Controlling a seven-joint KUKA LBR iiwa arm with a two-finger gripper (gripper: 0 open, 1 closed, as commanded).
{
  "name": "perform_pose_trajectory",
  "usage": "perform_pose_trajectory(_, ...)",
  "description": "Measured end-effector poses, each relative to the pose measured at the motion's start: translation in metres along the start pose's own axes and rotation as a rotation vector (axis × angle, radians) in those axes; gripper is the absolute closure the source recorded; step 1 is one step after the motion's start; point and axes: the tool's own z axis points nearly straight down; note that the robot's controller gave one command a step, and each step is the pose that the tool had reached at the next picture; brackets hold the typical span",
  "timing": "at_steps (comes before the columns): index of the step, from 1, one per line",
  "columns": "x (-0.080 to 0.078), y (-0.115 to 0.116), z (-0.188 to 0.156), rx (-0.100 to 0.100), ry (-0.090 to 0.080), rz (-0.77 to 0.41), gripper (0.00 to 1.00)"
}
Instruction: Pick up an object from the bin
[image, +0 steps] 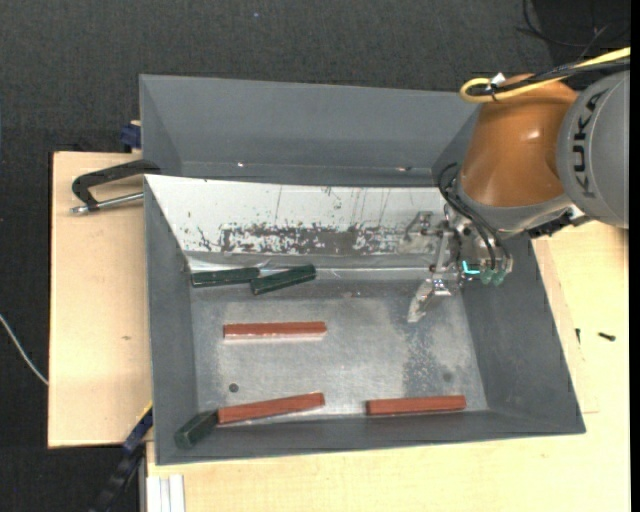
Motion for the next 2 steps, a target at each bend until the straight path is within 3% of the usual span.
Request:
perform_pose_trajectory(1,-0.002,0.0,-0.004,0.001,-0.008,-0.001,0.0)
perform_pose_trajectory(2,0.0,0.047,0.023,0.0,-0.008,0.086,0.0)
